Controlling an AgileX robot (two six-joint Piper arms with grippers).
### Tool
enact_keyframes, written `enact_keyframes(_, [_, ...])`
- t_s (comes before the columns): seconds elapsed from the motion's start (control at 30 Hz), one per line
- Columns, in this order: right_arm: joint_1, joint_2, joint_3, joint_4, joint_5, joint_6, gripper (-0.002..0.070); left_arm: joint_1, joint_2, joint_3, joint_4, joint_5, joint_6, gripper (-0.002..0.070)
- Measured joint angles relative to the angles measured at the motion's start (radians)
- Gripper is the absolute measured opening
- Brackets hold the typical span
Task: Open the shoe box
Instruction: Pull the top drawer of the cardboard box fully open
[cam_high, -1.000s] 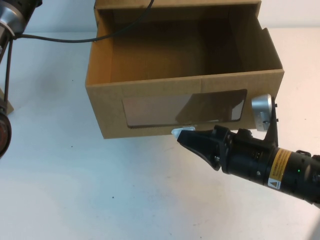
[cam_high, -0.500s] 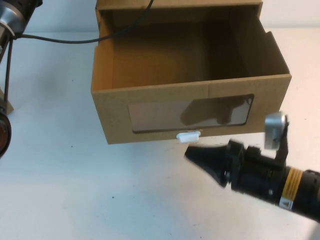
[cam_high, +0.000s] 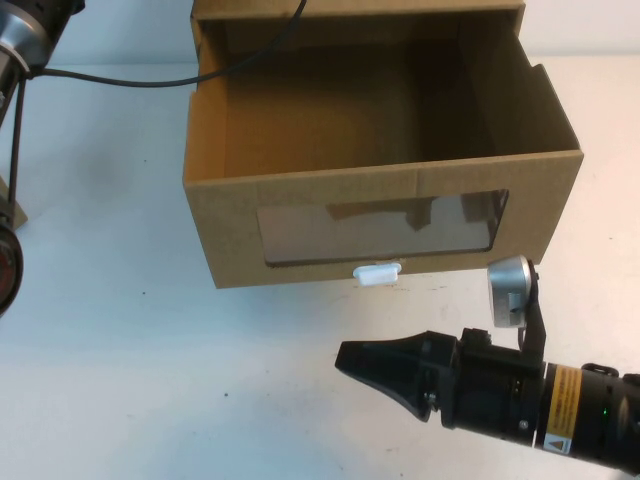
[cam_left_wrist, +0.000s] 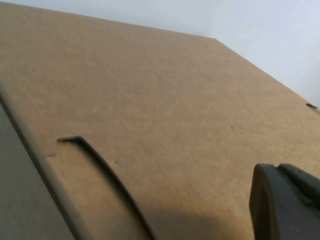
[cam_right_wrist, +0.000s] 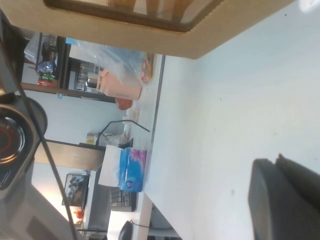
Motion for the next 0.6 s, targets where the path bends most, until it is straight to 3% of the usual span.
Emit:
enact_keyframes(0.33, [0.004, -0.082, 0.073, 0.016, 0.016, -0.045, -0.0018, 0.0, -0.02, 0.009, 0.006, -0.004, 0.035, -0.001])
enact_keyframes(0.6, [0.004, -0.145, 0.105, 0.019, 0.045, -0.115, -0.0018, 0.0, -0.063, -0.003, 0.09, 0.001, 0.064, -0.001])
